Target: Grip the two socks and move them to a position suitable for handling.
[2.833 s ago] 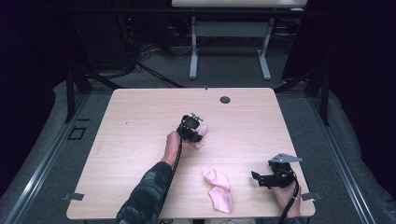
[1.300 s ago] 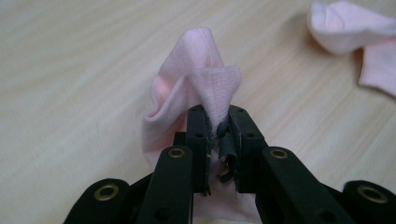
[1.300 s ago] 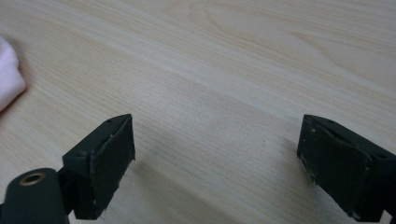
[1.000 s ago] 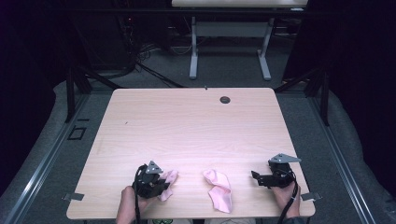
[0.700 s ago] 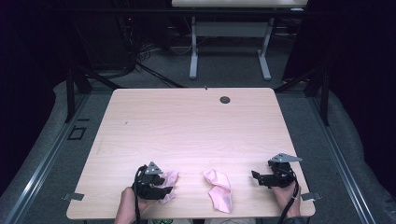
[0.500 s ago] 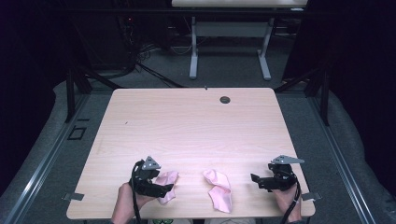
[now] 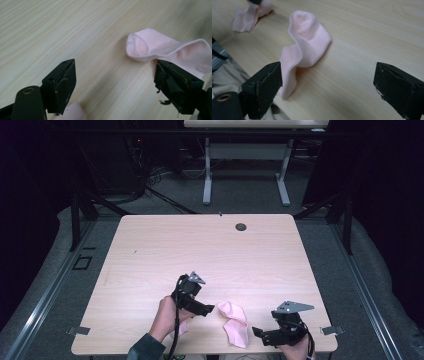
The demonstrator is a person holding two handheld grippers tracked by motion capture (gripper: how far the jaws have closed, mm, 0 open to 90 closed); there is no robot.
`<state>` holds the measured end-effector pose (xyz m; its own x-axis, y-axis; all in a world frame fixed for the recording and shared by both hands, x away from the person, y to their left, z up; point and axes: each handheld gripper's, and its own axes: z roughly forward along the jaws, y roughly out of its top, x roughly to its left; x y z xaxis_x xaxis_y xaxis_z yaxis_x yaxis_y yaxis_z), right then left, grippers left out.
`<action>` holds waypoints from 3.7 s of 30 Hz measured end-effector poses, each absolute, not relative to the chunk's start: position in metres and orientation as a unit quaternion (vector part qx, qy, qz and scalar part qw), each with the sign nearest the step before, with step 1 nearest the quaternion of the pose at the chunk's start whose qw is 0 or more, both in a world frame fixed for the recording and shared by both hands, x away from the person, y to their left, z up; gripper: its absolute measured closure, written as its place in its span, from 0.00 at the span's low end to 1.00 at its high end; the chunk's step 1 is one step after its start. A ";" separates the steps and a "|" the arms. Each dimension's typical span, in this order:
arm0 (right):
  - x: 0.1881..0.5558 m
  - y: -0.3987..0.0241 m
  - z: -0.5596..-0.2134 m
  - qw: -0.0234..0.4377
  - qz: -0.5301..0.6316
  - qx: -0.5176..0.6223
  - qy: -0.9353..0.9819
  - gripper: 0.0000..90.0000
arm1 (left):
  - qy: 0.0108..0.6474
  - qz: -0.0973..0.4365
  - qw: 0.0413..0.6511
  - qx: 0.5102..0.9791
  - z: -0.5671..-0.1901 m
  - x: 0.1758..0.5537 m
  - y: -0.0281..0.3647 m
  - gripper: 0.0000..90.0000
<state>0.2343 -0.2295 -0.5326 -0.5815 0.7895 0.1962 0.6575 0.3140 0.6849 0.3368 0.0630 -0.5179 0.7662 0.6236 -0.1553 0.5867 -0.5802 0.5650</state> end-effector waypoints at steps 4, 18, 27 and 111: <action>0.227 -0.212 -0.538 0.074 0.359 0.441 0.819 0.17 | 0.336 0.023 0.292 0.895 -0.525 0.345 0.043 0.29; 0.225 -0.191 -0.561 0.057 0.337 0.437 0.832 0.73 | 0.315 -0.005 0.262 0.912 -0.545 0.350 0.016 0.72; 0.227 -0.193 -0.566 0.047 0.343 0.436 0.831 0.96 | 0.300 0.005 0.257 0.919 -0.550 0.345 0.015 0.99; 0.246 -0.182 -0.560 0.101 0.272 0.357 0.888 0.98 | 0.394 0.016 0.339 0.854 -0.567 0.251 0.113 0.98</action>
